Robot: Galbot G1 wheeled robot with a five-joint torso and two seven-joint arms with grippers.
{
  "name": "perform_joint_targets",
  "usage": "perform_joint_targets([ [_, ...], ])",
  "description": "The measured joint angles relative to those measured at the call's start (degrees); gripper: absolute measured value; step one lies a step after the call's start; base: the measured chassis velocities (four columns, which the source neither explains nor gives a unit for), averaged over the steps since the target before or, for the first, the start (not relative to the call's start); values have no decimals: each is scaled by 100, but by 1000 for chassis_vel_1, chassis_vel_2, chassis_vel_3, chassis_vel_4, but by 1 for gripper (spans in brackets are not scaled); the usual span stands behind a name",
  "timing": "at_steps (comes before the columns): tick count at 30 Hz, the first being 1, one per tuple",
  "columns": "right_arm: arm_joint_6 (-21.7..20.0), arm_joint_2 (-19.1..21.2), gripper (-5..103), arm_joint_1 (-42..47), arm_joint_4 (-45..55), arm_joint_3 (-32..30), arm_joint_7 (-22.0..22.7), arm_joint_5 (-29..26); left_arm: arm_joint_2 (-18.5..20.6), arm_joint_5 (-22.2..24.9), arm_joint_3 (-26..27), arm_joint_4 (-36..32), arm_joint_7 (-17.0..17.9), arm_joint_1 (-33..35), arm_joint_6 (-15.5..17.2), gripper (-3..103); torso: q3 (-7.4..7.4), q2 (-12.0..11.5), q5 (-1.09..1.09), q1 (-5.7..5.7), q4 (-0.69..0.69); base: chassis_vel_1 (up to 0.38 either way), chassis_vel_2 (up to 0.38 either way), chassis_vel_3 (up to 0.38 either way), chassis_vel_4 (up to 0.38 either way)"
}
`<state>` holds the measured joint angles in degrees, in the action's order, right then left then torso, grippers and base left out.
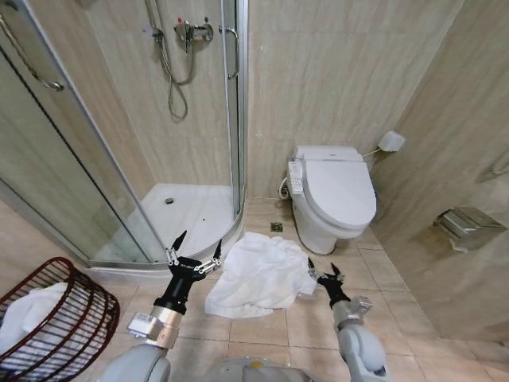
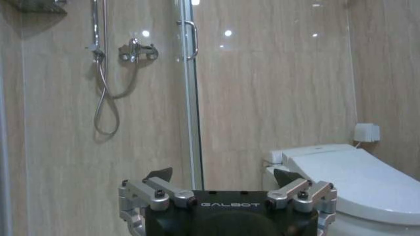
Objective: Discard the used towel into the hamper.
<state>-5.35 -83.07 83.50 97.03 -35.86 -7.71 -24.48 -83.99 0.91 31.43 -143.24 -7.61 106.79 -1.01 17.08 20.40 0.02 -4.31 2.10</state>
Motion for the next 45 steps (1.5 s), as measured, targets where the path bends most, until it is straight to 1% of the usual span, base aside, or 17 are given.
perform_joint_targets([
  [3, 1, 57, 100, -323, -672, 69, -87, -94, 0, 0, 0, 0, 0, 0, 0, 100, 1, 2, -1, 0, 0, 0, 0, 0, 0],
  [4, 1, 57, 100, -323, -672, 69, -87, -94, 0, 0, 0, 0, 0, 0, 0, 100, 1, 2, -1, 0, 0, 0, 0, 0, 0],
  [7, 21, 69, 100, -566, -1097, 94, -158, -110, 0, 0, 0, 0, 0, 0, 0, 100, 1, 3, -2, 0, 0, 0, 0, 0, 0],
  [9, 52, 72, 100, -869, -1591, 104, -204, -144, 0, 0, 1, 0, 0, 0, 0, 100, 2, 4, -1, 0, 0, 0, 0, 0, 0],
  [10, 52, 72, 100, -869, -1591, 104, -204, -144, 0, 0, 1, 0, 0, 0, 0, 100, 2, 4, -1, 0, 0, 0, 0, 0, 0],
  [13, 84, 92, 100, -1334, -2245, 164, -274, -292, 1, 0, 0, 0, 0, 0, 0, 100, 3, 6, -2, -1, 0, 0, 0, 0, 0],
  [14, 84, 92, 100, -1334, -2245, 164, -274, -292, 1, 0, 0, 0, 0, 0, 0, 100, 3, 6, -2, -1, 0, 0, 0, 0, 0],
  [20, 130, 64, 100, -2075, -3179, 330, -406, -445, 0, 0, 0, 0, 0, 0, 0, 100, 4, 7, -2, -2, 0, 0, 0, 0, 0],
  [23, 163, 51, 100, -2248, -3451, 385, -437, -438, 0, 0, 0, 0, 0, 0, 0, 100, 4, 7, -1, -2, 0, 0, 0, 0, 0],
  [26, 293, -21, 100, -2592, -4128, 538, -512, -330, 0, 0, 0, 0, 0, 0, 0, 100, 4, 8, -2, -2, 0, 0, 0, 0, 0],
  [27, 293, -21, 100, -2592, -4128, 538, -512, -330, 0, 0, 0, 0, 0, 0, 0, 100, 4, 8, -2, -2, 0, 0, 0, 0, 0],
  [29, 447, -134, 100, -2798, -4579, 605, -556, -129, 0, 0, 0, 0, 0, 0, 0, 100, 4, 8, -2, -2, 0, 0, 0, 0, 0],
  [30, 447, -134, 100, -2798, -4579, 605, -556, -129, 0, 0, 0, 0, 0, 0, 0, 100, 4, 8, -2, -2, 0, 0, 0, 0, 0],
  [33, 575, -272, 100, -3072, -5068, 627, -590, 142, 0, 0, 0, 0, 0, 0, 0, 100, 5, 9, -2, -3, 0, 0, 0, 0, 0],
  [38, 545, -358, 100, -3354, -5538, 603, -515, 421, 0, 0, 0, 0, 0, 0, 0, 100, 5, 9, -2, -3, 1, 0, 0, 0, 0],
  [42, 471, -363, 100, -3424, -5714, 623, -480, 469, 0, 0, 0, 0, 0, 0, 0, 100, 5, 9, -1, -3, -1, 0, 0, 0, 0],
  [45, 324, -330, 100, -3607, -6009, 622, -419, 491, 0, 0, 0, 0, 0, 0, 0, 100, 5, 10, -2, -3, 0, 0, 0, 0, 0],
])
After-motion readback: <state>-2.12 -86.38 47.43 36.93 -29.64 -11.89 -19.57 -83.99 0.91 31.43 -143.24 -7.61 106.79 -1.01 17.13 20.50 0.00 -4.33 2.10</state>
